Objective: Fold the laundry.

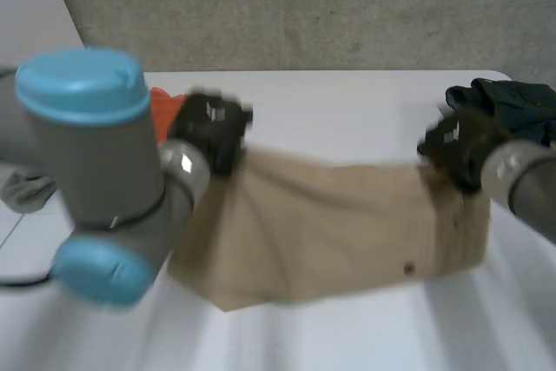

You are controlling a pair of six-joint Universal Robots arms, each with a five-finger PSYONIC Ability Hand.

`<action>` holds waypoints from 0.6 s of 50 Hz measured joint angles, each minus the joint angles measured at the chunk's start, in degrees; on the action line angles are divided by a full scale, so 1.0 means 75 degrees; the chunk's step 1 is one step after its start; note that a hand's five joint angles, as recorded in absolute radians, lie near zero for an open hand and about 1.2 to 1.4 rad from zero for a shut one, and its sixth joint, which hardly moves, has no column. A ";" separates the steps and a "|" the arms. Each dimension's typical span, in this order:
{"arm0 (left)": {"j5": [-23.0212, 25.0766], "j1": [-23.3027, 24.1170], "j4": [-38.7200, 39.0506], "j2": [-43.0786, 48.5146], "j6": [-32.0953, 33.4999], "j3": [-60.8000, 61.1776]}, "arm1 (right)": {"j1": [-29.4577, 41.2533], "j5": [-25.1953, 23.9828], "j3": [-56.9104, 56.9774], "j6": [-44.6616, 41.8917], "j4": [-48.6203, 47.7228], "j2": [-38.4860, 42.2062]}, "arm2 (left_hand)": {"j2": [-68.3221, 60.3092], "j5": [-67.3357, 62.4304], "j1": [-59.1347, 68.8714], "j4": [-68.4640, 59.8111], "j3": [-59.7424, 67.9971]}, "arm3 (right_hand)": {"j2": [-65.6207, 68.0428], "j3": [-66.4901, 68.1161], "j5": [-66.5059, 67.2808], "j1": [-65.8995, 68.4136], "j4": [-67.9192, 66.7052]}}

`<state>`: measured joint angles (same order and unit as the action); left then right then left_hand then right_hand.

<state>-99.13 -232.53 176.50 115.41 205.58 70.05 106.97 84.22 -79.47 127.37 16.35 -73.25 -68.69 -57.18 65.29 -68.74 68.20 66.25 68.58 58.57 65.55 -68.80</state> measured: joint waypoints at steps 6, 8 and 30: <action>0.0132 -0.0304 0.1587 0.0884 0.1367 -0.2635 | 0.0021 0.0276 0.2025 0.0441 -0.2288 0.0806 | -0.0004 -0.0001 0.0000 -0.0004 0.0005 | 0.0036 0.0005 0.0001 0.0000 -0.0002; 0.0251 -0.0383 0.2360 0.1094 0.1768 -0.3782 | 0.0051 0.0356 0.2658 0.0636 -0.3556 0.0944 | -0.0004 -0.0001 0.0000 -0.0005 0.0005 | 0.0036 0.0007 0.0001 0.0000 -0.0004; 0.0508 -0.0417 0.2785 0.0746 0.0528 -0.1859 | 0.0399 0.0441 0.2277 0.1301 -0.5200 0.1514 | -0.0017 -0.0070 0.0000 -0.0026 0.0038 | 0.0036 0.0011 0.0000 0.0000 -0.0016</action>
<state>-95.32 -235.65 197.39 121.01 209.54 56.11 109.96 87.53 -62.39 137.13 -22.65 -61.89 -68.82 -57.70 65.29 -68.93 68.48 66.52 68.67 58.57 65.55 -68.92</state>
